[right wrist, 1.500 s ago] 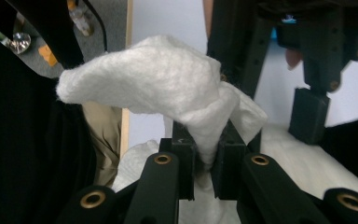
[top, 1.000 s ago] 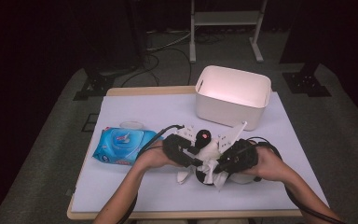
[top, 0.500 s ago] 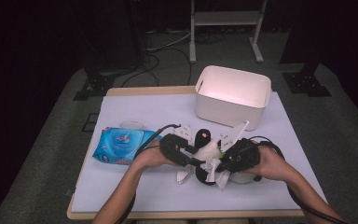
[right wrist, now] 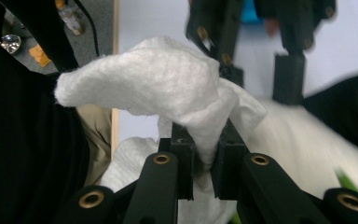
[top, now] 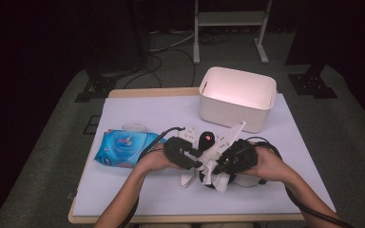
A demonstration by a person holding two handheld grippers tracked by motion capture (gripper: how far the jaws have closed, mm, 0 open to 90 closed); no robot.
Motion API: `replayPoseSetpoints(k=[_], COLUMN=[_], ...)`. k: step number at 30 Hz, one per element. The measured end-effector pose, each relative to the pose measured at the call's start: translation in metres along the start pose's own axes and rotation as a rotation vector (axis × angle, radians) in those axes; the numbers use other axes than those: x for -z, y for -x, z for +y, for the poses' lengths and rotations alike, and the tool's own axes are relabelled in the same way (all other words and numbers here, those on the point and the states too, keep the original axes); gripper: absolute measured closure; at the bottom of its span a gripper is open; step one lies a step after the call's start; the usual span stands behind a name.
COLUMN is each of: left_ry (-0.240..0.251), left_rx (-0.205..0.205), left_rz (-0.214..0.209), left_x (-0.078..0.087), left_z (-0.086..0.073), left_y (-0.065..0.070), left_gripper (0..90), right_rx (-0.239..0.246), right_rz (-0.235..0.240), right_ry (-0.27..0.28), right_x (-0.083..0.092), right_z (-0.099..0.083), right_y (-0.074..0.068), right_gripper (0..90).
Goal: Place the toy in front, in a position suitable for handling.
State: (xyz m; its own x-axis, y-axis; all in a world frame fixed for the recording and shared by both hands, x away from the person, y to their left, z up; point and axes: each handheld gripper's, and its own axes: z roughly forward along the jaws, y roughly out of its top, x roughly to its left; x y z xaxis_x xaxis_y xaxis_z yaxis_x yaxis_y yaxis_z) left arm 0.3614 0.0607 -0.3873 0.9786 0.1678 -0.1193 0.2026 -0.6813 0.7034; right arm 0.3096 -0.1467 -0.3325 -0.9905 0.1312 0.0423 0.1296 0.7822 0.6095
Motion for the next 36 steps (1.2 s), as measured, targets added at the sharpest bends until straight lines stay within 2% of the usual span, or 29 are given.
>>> replayPoseSetpoints(k=[4, 8, 14, 21, 24, 33, 36], left_ry=[-0.017, -0.021, -0.024, -0.028, -0.028, -0.047, -0.047], left_rx=[-0.011, -0.009, -0.008, -0.008, -0.003, -0.014, -0.012], left_rz=[0.007, 0.010, 0.005, 0.011, 0.010, 0.006, 0.004], left_x=[0.000, 0.000, 0.000, 0.000, 0.000, 0.000, 0.000], left_z=[0.001, 0.002, 0.002, 0.002, 0.003, 0.003, 0.003], left_y=[0.002, 0.002, 0.001, 0.002, 0.002, 0.003, 0.002], left_gripper=[50.6, 50.6, 50.5, 50.1, 50.1, 50.1, 50.1], right_rx=[-0.041, -0.082, -0.083, -0.142, -0.165, -0.213, -0.242], right_rz=[-0.031, -0.059, -0.077, -0.112, -0.121, -0.166, -0.179], right_ry=[-0.010, 0.020, 0.007, -0.009, 0.005, 0.016, 0.027], right_x=[0.006, 0.014, 0.020, 0.034, 0.042, 0.062, 0.066], right_z=[-0.015, -0.026, -0.037, -0.064, -0.076, -0.095, -0.102], right_y=[0.007, 0.017, 0.014, 0.011, 0.011, 0.014, 0.017], right_gripper=[80.5, 80.5, 80.4, 80.4, 80.4, 80.3, 80.3])
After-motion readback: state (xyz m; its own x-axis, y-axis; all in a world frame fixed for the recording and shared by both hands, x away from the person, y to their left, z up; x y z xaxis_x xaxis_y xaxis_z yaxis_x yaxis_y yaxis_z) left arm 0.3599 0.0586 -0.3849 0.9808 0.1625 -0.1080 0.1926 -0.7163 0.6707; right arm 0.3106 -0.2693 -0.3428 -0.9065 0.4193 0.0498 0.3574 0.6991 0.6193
